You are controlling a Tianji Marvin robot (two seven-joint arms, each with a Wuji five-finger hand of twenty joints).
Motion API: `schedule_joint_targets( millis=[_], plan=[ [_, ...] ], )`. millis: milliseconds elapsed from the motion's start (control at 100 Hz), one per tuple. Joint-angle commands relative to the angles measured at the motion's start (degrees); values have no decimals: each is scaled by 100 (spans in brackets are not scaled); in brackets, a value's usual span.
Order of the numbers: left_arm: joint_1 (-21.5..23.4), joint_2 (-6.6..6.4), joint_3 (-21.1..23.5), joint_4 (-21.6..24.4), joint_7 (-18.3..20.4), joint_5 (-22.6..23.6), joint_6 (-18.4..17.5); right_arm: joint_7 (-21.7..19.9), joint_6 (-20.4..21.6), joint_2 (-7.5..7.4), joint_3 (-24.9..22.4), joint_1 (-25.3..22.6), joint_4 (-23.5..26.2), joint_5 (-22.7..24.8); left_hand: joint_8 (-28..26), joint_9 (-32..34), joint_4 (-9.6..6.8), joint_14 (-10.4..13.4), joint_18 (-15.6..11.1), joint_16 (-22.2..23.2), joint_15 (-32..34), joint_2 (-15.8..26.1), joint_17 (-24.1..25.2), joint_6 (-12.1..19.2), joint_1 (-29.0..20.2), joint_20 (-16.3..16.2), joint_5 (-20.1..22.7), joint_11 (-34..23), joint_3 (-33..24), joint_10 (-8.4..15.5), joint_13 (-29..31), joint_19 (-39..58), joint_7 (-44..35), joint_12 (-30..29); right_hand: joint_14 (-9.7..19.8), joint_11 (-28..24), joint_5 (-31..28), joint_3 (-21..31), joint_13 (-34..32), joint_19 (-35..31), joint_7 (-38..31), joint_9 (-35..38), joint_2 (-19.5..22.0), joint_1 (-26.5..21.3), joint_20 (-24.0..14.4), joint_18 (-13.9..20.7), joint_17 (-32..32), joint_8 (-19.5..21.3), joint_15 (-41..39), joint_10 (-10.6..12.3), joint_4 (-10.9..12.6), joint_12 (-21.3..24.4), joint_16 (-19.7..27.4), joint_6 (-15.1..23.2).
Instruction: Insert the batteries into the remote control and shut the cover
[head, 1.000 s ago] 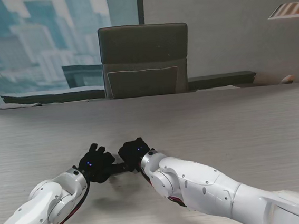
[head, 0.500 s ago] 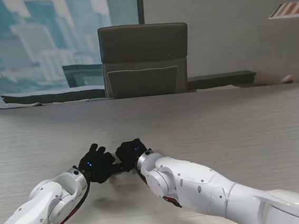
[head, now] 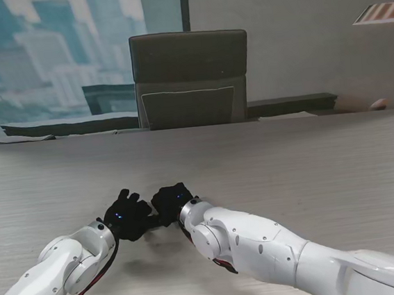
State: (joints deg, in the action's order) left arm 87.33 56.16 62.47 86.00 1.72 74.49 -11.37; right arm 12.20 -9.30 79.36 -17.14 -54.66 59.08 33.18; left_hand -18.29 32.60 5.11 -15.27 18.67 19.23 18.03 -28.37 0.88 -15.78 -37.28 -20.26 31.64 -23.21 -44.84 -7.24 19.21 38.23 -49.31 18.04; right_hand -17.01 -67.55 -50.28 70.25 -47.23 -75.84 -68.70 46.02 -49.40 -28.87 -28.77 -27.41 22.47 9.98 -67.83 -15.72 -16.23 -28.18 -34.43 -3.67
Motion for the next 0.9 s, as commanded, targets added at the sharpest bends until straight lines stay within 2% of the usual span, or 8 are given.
schedule_joint_targets(
  millis=[0,130,170,210,450,630,830,890],
  plan=[
    [186,2,-131,-232,248,9,-36,-44,12,-20,-22,-90,14,17,-264,25,192,91,-12,-40,95,-66,-2,2179,-574,24,1059,-105,287,214,1,102,-1081,96,118,76,316,-69,115,35,601,-202,99,272,67,96,-103,-45,97,48,178,-125,76,-84],
    [190,3,-132,-225,254,7,-30,44,14,-74,-110,-147,95,56,-267,26,187,98,-11,-39,99,-72,-3,2187,-566,23,1067,-106,273,200,4,106,-1090,97,128,167,398,-234,176,124,898,-292,472,652,119,90,-189,188,204,29,529,-118,98,-150],
    [191,3,-133,-225,252,8,-27,81,15,-97,-148,-172,133,76,-266,27,187,93,-10,-40,98,-73,-2,2184,-560,22,1069,-106,268,203,2,107,-1093,97,126,191,414,-303,202,154,1032,-316,607,767,142,78,-211,377,250,26,745,-116,108,-169],
    [190,4,-133,-225,252,7,-26,116,18,-123,-190,-198,175,94,-264,26,186,85,-10,-40,96,-76,-2,2175,-560,22,1069,-105,264,197,-3,107,-1092,96,126,225,459,-359,234,185,1269,-357,697,873,175,78,-245,900,291,18,980,-112,111,-193],
    [198,-2,-126,-210,224,84,0,298,17,-336,-501,-370,510,280,-199,-41,170,95,-13,-40,96,-122,2,2129,-442,24,842,-68,260,100,-12,104,-922,82,116,310,692,-609,341,348,1410,-470,960,1067,253,46,-380,1002,428,3,978,-85,154,-204],
    [260,3,-33,-166,158,154,31,336,-29,-456,-675,-472,676,380,-229,-166,108,77,-12,-35,63,-146,34,1801,105,43,501,-20,65,15,-75,71,-160,53,99,330,685,-647,355,394,1434,-475,993,1060,281,24,-415,1018,452,-10,991,-78,158,-224],
    [328,6,61,-116,62,241,46,352,-56,-521,-758,-542,748,445,-377,-307,-161,66,-10,-31,8,212,89,1444,878,72,331,54,-313,-42,-129,7,833,12,83,336,683,-655,348,403,1453,-463,1018,1042,291,23,-425,1027,457,-24,1001,-76,158,-224],
    [347,6,84,-102,33,268,45,350,-66,-531,-769,-556,758,453,-374,-361,-166,57,-6,-32,-12,182,100,1380,939,76,235,76,-282,-56,-155,-13,1062,1,70,340,681,-655,343,403,1456,-449,1034,1034,295,22,-424,1032,459,-25,1005,-74,159,-229]
  ],
)
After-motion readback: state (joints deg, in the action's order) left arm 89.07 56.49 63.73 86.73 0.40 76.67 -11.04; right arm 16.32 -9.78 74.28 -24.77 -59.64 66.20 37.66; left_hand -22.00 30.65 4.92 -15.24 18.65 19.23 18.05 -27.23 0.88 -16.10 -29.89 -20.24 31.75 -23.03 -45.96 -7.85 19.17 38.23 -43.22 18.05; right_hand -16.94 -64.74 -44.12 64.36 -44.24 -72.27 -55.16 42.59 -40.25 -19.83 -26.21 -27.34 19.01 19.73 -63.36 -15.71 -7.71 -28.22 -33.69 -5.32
